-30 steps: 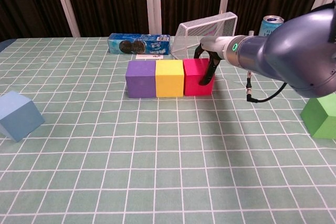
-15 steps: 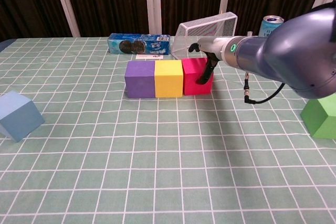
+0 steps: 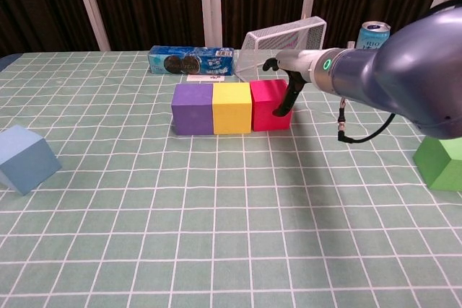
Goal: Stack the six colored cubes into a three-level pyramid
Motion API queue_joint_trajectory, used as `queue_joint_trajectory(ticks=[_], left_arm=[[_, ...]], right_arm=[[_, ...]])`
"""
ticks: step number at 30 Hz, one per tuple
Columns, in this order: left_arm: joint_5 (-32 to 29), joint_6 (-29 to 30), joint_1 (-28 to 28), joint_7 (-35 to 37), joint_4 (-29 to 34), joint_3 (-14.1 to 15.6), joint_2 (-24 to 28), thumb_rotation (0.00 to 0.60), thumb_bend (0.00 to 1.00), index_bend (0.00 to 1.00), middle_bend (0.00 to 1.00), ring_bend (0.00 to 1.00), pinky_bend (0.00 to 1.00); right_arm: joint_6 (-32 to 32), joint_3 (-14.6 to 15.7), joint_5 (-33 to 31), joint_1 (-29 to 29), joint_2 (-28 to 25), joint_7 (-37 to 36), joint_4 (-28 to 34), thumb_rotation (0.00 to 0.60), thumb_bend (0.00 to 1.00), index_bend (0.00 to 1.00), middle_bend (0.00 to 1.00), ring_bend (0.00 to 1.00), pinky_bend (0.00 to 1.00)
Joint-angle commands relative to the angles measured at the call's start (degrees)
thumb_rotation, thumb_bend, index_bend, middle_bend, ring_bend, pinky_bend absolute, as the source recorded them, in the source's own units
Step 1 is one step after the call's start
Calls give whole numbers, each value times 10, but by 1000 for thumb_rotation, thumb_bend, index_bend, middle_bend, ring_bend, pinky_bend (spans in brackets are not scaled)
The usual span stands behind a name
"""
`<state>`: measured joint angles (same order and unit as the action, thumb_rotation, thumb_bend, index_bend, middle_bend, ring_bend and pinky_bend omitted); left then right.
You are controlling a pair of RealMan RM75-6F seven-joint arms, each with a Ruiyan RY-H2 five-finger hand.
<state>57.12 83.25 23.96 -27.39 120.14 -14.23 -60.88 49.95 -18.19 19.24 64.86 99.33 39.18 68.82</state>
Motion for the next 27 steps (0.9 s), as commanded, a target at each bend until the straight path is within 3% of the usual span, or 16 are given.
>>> queue_joint_trajectory(ticks=[1, 14, 27], left_arm=[[3, 1, -1, 2, 2, 1, 1, 600, 46, 0, 0, 0, 39], [10, 5, -4, 3, 11, 2, 5, 600, 46, 0, 0, 0, 21], [2, 1, -2, 4, 5, 1, 4, 600, 46, 0, 0, 0, 21]], right_arm=[[19, 4, -4, -11, -17, 4, 29, 600, 318, 0, 0, 0, 0], [19, 3, 4, -14, -14, -2, 28, 600, 318, 6, 0, 0, 0], [10, 1, 3, -7, 5, -2, -4, 600, 318, 244, 5, 0, 0]])
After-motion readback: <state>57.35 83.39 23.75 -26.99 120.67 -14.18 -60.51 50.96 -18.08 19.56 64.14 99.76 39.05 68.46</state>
